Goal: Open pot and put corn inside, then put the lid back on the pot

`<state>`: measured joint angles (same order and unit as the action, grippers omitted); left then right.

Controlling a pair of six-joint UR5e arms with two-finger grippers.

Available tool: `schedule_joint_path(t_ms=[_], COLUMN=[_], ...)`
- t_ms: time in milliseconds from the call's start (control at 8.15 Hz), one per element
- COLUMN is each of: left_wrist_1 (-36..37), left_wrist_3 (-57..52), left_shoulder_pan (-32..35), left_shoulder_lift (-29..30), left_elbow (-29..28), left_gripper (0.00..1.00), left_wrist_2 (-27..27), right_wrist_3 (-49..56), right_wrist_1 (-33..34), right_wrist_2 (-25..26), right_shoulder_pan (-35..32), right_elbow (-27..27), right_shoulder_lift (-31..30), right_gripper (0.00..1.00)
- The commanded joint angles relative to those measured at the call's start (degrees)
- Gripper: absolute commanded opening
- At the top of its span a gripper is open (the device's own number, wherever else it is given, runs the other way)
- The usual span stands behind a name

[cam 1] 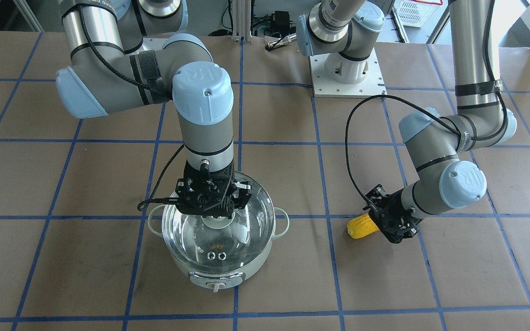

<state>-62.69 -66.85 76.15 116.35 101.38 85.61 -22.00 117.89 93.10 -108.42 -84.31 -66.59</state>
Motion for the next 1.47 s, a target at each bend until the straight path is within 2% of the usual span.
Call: schedule_joint_path(t_ms=[0,245,491,613,982,1104,1350], left_wrist_1=[1.5,3.1,3.3,3.3,2.1,1.8,0.8], left_wrist_3=[-0.1,1.1,4.1,6.2,15.5,18.6,28.9], left_shoulder_pan=[0.0,0.0,0.0,0.0,1.5,3.0,7.1], left_shoulder_lift=[0.3,0.2,-0.4,-0.9,-5.5,-7.0,-8.6], left_elbow=[0.0,0.0,-0.1,-0.4,-0.7,-0.7,-1.1], left_gripper=[0.40,0.22,0.13,0.11,0.11,0.14,0.11], left_wrist_2=[0.1,-0.1,0.1,0.0,-0.2,0.2,0.5], right_wrist_3=[1.9,4.1,12.1,16.6,22.3,22.5,22.9], right_wrist_1=[-1.5,-12.0,-25.9,-29.5,-29.9,-30.4,-31.0], right_wrist_2=[0.5,-1.1,-2.6,-2.7,-2.5,-2.2,-2.4], right_shoulder_pan=[1.1,5.6,11.9,14.8,18.0,18.1,18.0], right_elbow=[0.2,0.1,0.0,-0.8,-0.9,-0.9,-0.9], right_shoulder_lift=[-3.7,-10.8,-18.5,-21.4,-22.7,-22.9,-23.1], right_gripper=[0.37,0.37,0.37,0.37,0.37,0.37,0.37])
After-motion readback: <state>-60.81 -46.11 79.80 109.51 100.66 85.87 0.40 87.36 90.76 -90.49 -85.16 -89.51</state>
